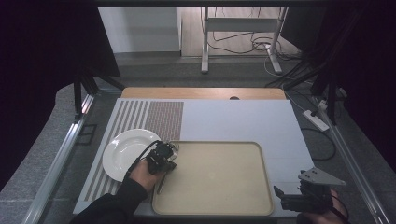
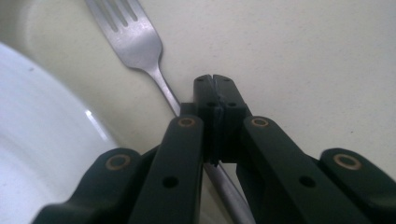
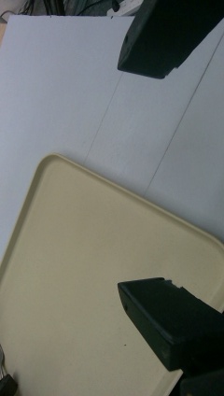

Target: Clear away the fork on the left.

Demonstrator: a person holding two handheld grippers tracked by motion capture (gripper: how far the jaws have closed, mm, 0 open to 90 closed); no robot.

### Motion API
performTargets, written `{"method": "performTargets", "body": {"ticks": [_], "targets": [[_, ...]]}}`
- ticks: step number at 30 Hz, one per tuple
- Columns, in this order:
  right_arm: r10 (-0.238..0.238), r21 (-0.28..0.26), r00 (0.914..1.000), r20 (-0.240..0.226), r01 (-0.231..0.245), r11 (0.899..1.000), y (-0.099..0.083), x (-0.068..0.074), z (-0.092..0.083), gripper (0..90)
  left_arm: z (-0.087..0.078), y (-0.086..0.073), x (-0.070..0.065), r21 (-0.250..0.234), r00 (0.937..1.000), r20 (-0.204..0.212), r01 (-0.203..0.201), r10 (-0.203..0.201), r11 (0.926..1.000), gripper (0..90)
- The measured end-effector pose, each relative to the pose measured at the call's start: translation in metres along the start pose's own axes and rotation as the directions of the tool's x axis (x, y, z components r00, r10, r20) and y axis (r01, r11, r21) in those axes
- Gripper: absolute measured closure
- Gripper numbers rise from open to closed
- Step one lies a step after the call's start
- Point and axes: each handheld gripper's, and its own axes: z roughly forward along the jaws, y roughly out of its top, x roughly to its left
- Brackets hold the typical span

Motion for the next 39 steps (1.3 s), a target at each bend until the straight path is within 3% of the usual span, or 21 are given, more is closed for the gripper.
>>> {"method": "performTargets", "body": {"ticks": [8,10,14,24,31,39], "targets": [[-0.001,0.001,1.0000,-0.001,0.001,1.000,0.000,0.000,0.000,0.0,-0.001,-0.002,0.004,0.000,0.9999,-0.007,0.014,-0.014,0.9999,88.6],[-0.001,0.001,1.0000,-0.001,0.001,1.000,0.000,0.000,0.000,0.0,-0.002,-0.002,0.003,-0.015,0.9999,0.011,0.007,-0.007,0.9999,87.7],[-0.001,0.000,1.0000,-0.001,0.001,1.000,0.000,0.000,0.000,0.0,-0.010,-0.001,-0.001,-0.057,0.9997,-0.020,-0.017,0.016,0.9983,84.6],[-0.001,0.001,1.0000,0.000,0.001,1.000,0.000,0.000,0.000,0.0,-0.022,-0.001,-0.006,-0.143,0.9992,-0.019,-0.039,0.037,0.9890,70.0],[-0.001,0.001,1.0000,-0.002,0.001,1.000,0.000,0.000,0.000,0.0,-0.033,-0.003,-0.010,-0.206,0.9974,-0.031,-0.070,0.065,0.9761,60.2],[-0.003,0.002,1.0000,0.000,0.003,1.000,0.000,0.001,0.000,0.0,-0.043,-0.010,-0.005,-0.252,0.9995,-0.014,-0.032,0.029,0.9671,39.7]]}}
